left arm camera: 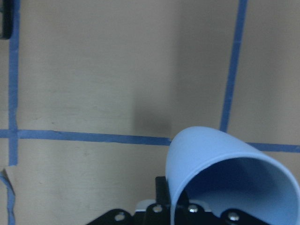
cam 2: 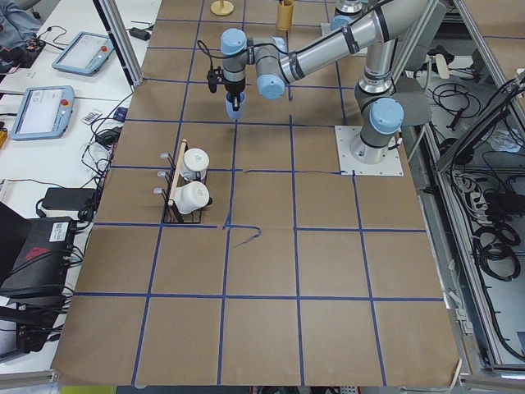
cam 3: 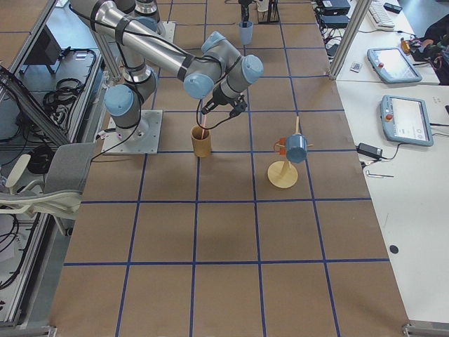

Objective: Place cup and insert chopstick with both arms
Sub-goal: 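Grasp the light blue cup with left gripper while right grasps pink chopstick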

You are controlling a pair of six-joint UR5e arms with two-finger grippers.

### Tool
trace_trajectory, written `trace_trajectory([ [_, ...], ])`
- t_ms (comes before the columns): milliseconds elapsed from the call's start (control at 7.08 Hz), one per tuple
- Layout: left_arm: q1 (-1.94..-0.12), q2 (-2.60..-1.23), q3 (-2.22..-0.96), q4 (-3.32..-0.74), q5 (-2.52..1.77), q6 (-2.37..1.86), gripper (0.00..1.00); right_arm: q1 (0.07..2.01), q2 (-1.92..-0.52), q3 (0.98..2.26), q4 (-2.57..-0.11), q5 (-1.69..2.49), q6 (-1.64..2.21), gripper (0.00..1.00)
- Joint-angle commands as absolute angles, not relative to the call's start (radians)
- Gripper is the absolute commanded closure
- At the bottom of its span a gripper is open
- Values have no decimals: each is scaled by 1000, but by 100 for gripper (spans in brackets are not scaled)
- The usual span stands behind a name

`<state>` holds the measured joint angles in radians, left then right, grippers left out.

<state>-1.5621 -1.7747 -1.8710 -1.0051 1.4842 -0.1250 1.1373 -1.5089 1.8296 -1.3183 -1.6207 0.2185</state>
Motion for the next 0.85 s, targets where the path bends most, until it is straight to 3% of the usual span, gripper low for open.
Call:
trace_trajectory([
  [0,-1773,-1834,-1774,-953,1482,-428,100,1137,-1505,1819,-1315,-1611,238,100],
  [282,-1853,-1906,-1758,-940,1482,-491,100,1137,-1509,1813,-1312,-1609,239,100],
  [706,-1861,-1979,-1661,-954,1506,-507,100,1137,-1505,1666,-1130,-1618,252,100],
])
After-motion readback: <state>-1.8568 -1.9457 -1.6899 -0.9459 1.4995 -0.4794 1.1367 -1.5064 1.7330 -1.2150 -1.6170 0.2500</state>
